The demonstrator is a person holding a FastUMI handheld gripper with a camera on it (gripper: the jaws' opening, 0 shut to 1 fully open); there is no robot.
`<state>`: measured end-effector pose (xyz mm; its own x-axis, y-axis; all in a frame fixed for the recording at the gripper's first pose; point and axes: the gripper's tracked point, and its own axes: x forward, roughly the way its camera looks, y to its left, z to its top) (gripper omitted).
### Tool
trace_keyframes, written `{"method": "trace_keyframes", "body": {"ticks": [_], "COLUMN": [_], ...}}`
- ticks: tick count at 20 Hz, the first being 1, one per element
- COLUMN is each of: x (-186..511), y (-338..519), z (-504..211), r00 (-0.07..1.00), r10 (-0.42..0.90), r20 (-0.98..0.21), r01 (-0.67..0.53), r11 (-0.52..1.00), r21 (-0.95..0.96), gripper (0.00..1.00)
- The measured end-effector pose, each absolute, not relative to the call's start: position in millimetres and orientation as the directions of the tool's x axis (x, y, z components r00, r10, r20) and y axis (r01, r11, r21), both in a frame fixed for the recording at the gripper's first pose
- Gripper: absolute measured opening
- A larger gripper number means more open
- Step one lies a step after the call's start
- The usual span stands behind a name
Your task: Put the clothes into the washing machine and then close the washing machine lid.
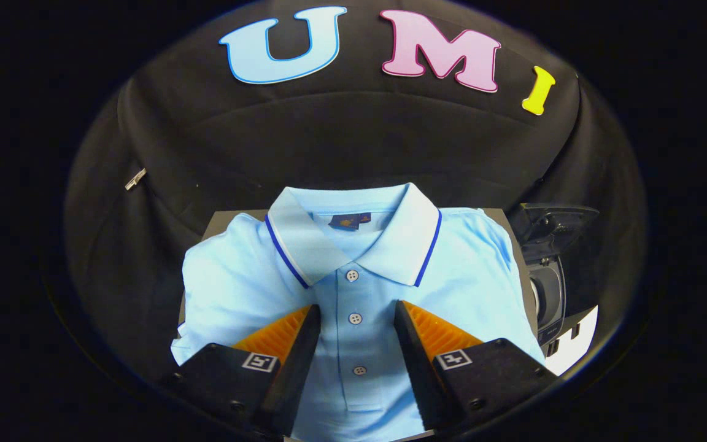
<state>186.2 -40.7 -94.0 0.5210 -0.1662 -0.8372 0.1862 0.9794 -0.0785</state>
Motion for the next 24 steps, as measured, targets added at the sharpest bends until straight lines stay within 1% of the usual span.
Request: {"method": "trace_keyframes", "body": {"ticks": [3, 5, 7, 8, 10, 13, 17, 19, 21, 24], "x": [190.5, 192.0, 192.1, 191.4, 191.6, 197.7, 196.6, 190.2, 189.2, 166.2], "y": [-39.5, -40.0, -42.9, -43.1, -40.4, -41.4, -36.3, -38.6, -34.2, -49.1], "z": [-90.7, -91.5, -88.5, -89.0, -89.0, -82.3, -47.9, -22.7, 0.3, 44.4], "r00": [0.506, 0.512, 0.533, 0.551, 0.583, 0.657, 0.792, 0.844, 0.884, 0.934], "r10": [-0.168, -0.158, -0.164, -0.168, -0.171, -0.171, -0.156, -0.174, -0.182, -0.190], "r20": [-0.846, -0.844, -0.830, -0.817, -0.794, -0.734, -0.591, -0.508, -0.431, -0.302], "r01": [0.202, 0.203, 0.193, 0.194, 0.196, 0.156, 0.125, 0.134, 0.135, 0.144], "r11": [0.977, 0.977, 0.979, 0.978, 0.978, 0.984, 0.988, 0.984, 0.981, 0.975], "r21": [-0.073, -0.060, -0.069, -0.071, -0.067, -0.089, -0.093, -0.115, -0.138, -0.169], "gripper": [0.40, 0.17, 0.17, 0.06, 0.06, 0.06, 0.05, 0.05, 0.05, 0.05]}}
